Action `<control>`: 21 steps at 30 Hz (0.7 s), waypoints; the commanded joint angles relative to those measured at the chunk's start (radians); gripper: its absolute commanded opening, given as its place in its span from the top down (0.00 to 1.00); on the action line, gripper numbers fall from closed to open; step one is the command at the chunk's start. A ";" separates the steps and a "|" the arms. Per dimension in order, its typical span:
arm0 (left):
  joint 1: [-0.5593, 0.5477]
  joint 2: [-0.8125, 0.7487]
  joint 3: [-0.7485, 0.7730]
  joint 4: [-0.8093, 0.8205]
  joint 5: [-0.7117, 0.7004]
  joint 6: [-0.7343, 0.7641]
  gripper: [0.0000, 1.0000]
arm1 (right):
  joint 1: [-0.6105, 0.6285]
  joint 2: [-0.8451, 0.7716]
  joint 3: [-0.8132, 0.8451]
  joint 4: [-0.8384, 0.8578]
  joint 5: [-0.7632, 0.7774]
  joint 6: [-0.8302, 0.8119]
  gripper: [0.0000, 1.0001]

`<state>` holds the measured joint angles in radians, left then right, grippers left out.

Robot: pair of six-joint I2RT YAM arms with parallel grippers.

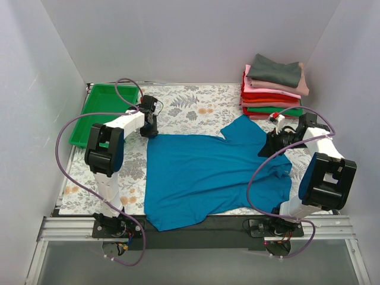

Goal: Fold and stack the t-shirts
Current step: Flatten the tshirt out

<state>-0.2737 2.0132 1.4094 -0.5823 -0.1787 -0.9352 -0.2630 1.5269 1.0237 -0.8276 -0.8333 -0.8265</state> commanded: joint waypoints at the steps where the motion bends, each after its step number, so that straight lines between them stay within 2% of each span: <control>1: 0.005 0.021 0.005 -0.024 0.050 0.013 0.78 | 0.022 0.009 0.019 0.010 0.006 -0.002 0.44; 4: 0.005 0.019 -0.023 -0.022 0.073 0.007 0.88 | 0.057 0.038 0.074 0.016 0.052 0.004 0.44; 5: 0.005 0.018 -0.029 -0.021 0.076 0.004 1.00 | 0.077 0.051 0.096 0.024 0.069 0.021 0.44; 9: 0.007 -0.043 -0.088 -0.008 0.070 -0.020 1.00 | 0.102 0.130 0.228 0.171 0.238 0.171 0.43; 13: 0.021 -0.206 -0.217 0.018 0.059 -0.050 1.00 | 0.107 0.294 0.343 0.251 0.380 0.256 0.44; 17: 0.041 -0.298 -0.297 0.018 0.071 -0.056 1.00 | 0.117 0.415 0.423 0.274 0.431 0.290 0.45; 21: 0.045 -0.341 -0.352 0.018 0.090 -0.065 1.00 | 0.134 0.480 0.424 0.274 0.450 0.288 0.46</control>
<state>-0.2371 1.7386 1.0885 -0.5678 -0.1047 -0.9867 -0.1493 1.9926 1.4223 -0.5663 -0.4232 -0.5636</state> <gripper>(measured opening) 0.026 0.549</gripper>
